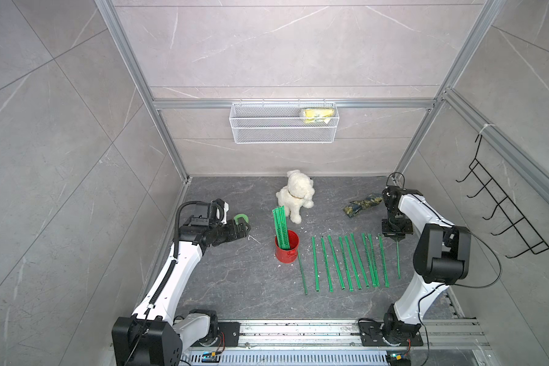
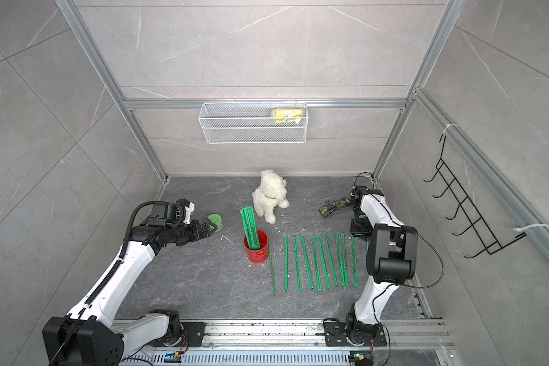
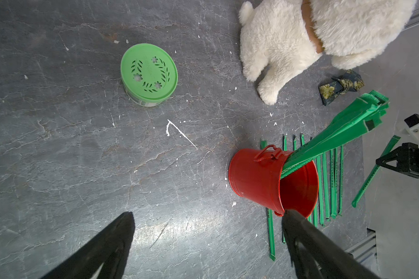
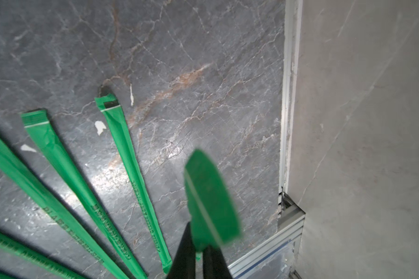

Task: Take the straws out of the storage container
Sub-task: Place the straw at the center of the board.

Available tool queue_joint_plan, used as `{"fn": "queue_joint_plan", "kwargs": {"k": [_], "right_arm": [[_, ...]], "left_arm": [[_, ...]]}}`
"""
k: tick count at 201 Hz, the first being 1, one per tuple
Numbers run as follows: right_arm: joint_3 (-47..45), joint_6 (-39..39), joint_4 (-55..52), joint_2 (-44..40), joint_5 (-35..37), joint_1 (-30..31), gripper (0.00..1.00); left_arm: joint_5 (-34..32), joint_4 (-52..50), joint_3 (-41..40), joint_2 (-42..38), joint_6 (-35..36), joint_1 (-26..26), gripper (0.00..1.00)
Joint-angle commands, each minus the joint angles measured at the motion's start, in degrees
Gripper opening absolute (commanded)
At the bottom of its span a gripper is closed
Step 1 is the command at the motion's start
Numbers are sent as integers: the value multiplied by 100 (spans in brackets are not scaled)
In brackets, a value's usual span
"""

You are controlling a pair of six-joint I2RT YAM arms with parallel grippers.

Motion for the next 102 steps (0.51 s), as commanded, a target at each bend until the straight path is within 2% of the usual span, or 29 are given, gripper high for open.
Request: {"fn": "queue_joint_plan", "kwargs": {"k": [1, 102], "right_arm": [[-13, -63, 181, 290, -93, -39, 11], [-1, -69, 183, 346, -128, -121, 13]], "left_arm": [[-10, -45, 216, -101, 152, -38, 100], [21, -43, 224, -77, 160, -38, 100]]}}
